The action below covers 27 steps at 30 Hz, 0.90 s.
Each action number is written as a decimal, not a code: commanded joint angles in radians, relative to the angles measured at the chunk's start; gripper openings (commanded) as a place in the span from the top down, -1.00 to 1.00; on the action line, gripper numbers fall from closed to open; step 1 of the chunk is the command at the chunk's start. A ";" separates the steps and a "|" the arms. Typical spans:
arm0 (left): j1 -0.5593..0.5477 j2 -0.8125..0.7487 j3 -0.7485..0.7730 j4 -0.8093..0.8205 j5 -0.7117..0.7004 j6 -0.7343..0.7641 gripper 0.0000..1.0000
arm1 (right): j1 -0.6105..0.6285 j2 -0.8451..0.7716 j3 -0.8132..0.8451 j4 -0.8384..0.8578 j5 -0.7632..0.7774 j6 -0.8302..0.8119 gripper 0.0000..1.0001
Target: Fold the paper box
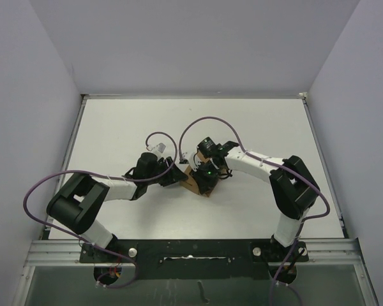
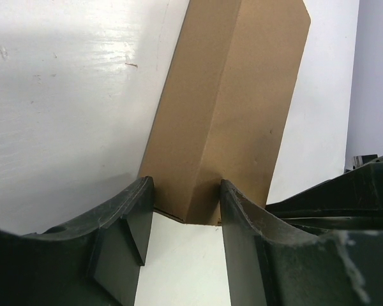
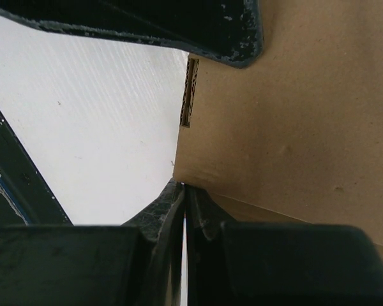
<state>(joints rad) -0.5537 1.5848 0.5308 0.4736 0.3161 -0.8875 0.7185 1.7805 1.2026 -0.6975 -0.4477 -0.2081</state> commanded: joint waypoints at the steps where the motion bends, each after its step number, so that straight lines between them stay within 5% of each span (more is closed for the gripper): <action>1: -0.059 0.023 -0.025 -0.038 0.044 -0.020 0.17 | -0.001 0.000 0.087 0.144 -0.036 -0.005 1.00; 5: -0.055 0.018 -0.032 -0.029 0.043 -0.023 0.16 | -0.005 0.018 0.088 0.113 -0.079 -0.023 0.98; 17: 0.038 -0.052 -0.003 -0.084 0.095 0.017 -0.03 | -0.165 -0.125 0.002 -0.011 -0.336 -0.236 -0.02; 27: 0.107 -0.113 0.078 -0.169 0.136 0.108 -0.29 | -0.465 -0.176 0.038 0.013 -0.528 -0.303 -0.16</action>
<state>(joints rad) -0.4805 1.5585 0.5529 0.3340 0.4168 -0.8513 0.4068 1.6348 1.2064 -0.7349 -0.8482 -0.4789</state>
